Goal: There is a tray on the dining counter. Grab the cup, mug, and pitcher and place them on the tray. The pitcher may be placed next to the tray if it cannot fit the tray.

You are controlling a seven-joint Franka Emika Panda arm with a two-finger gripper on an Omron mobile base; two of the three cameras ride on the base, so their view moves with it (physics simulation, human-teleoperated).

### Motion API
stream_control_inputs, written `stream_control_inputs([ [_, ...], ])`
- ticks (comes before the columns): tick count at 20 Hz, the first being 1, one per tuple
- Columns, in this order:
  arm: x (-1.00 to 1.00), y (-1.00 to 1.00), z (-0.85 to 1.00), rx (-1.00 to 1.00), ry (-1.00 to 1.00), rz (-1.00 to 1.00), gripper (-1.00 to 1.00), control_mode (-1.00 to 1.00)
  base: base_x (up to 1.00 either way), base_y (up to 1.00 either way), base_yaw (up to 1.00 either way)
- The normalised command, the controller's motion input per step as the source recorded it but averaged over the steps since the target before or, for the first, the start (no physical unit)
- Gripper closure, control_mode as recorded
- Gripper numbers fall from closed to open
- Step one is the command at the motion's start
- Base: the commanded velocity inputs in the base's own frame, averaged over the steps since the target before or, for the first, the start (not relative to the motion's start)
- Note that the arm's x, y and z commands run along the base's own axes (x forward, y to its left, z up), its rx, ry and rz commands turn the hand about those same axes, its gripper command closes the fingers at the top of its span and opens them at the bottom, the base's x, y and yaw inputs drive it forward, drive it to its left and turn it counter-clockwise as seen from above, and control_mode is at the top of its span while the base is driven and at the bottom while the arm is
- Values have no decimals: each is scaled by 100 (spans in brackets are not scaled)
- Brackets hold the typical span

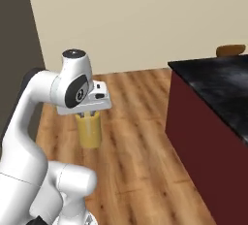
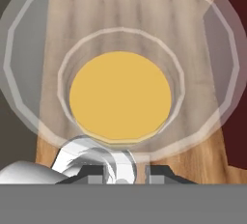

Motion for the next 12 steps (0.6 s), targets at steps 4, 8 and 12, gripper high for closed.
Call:
stream_control_inputs([
  [4,0,0,0,0,0,0,100,100,100,67,-22],
  [8,0,0,0,0,0,0,100,100,96,72,-20],
  [12,0,0,0,0,0,0,100,100,75,82,-13],
])
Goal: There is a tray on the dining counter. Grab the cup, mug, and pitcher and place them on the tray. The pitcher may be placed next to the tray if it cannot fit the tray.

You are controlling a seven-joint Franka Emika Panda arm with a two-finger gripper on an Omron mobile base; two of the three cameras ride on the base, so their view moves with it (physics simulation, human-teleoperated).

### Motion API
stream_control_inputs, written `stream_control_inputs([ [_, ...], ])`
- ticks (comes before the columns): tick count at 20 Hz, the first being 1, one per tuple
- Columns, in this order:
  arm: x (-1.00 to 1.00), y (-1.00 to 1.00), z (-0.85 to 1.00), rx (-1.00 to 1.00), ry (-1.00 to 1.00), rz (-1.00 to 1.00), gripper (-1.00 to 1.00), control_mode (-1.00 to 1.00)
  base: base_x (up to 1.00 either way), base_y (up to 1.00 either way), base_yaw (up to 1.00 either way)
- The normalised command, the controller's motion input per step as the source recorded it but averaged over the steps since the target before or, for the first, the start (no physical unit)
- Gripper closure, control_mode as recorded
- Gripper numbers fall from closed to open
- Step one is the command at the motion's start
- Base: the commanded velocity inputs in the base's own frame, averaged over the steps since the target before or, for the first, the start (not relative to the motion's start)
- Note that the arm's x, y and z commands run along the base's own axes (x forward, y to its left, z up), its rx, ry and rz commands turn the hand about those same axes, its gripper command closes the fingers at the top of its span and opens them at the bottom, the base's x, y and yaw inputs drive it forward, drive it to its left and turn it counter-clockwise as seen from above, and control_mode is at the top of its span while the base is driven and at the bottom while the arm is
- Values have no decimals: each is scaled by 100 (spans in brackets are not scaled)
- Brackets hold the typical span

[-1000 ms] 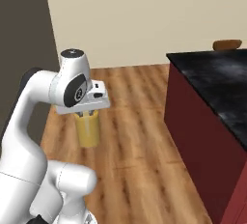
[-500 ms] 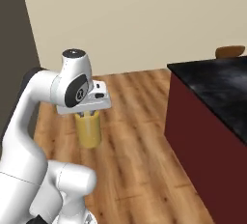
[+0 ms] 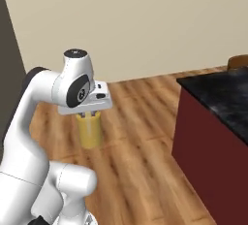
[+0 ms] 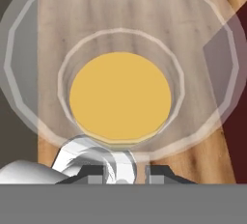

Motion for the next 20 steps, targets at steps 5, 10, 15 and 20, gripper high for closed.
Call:
stream_control_inputs([
  [5,0,0,0,0,0,0,100,100,83,72,-14],
  [10,0,0,0,0,0,0,100,100,98,58,-17],
  [15,0,0,0,0,0,0,100,100,87,68,-20],
  [20,0,0,0,0,0,0,100,100,67,73,-28],
])
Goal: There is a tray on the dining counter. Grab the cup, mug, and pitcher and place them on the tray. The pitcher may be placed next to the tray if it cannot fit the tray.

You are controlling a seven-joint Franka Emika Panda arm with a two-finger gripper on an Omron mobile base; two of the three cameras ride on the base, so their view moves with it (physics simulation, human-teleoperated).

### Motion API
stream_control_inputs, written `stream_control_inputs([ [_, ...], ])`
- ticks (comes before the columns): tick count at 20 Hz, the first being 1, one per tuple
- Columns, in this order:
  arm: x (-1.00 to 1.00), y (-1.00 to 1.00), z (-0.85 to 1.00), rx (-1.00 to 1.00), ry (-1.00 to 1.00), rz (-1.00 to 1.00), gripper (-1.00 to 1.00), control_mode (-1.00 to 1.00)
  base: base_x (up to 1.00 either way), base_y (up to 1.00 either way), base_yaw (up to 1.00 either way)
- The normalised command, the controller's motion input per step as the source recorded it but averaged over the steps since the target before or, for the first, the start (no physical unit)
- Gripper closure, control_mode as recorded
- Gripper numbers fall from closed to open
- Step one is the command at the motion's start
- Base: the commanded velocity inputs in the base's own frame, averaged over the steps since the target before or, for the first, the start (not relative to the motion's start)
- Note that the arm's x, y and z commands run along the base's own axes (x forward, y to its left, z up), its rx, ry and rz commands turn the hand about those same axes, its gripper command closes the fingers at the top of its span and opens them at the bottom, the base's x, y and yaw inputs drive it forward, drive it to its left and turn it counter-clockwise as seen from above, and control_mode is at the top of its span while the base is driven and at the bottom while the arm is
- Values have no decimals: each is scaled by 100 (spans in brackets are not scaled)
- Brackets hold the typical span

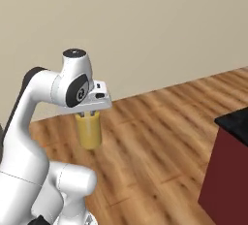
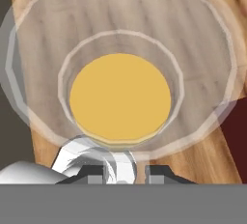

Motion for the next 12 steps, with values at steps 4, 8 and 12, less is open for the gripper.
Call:
stream_control_inputs([
  [4,0,0,0,0,0,0,100,100,52,73,-42],
  [8,0,0,0,0,0,0,100,100,58,91,-49],
  [12,0,0,0,0,0,0,100,100,60,99,-48],
])
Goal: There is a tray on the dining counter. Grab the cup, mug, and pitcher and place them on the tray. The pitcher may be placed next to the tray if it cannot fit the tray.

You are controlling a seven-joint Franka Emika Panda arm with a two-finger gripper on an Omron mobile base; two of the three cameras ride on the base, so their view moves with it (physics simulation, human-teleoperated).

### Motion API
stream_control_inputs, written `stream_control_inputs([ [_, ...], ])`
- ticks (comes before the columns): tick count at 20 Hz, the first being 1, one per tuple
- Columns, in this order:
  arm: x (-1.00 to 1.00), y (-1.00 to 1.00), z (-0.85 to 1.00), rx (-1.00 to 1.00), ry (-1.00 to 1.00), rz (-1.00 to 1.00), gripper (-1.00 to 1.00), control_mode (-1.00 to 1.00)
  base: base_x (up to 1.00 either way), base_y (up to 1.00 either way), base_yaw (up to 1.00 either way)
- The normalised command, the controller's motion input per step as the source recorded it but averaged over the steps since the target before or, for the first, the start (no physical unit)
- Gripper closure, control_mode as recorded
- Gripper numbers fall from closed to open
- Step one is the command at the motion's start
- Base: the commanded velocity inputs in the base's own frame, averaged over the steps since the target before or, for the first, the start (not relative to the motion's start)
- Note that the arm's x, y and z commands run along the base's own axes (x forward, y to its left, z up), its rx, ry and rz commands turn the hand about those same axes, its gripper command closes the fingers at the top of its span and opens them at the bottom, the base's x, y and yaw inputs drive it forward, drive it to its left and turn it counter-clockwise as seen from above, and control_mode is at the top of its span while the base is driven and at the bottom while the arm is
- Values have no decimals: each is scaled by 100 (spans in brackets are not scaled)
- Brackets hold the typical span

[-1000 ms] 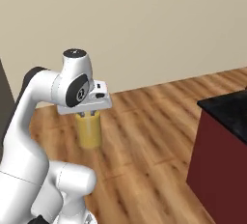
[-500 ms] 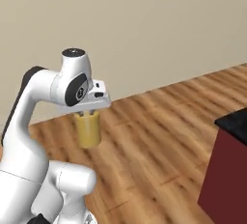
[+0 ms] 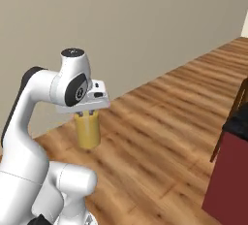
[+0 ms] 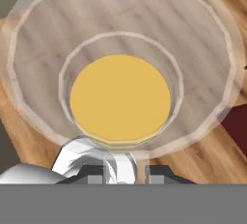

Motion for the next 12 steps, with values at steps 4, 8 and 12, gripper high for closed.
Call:
stream_control_inputs([
  [4,0,0,0,0,0,0,100,100,55,100,-49],
  [8,0,0,0,0,0,0,100,100,59,100,-50],
  [12,0,0,0,0,0,0,100,100,58,100,-50],
])
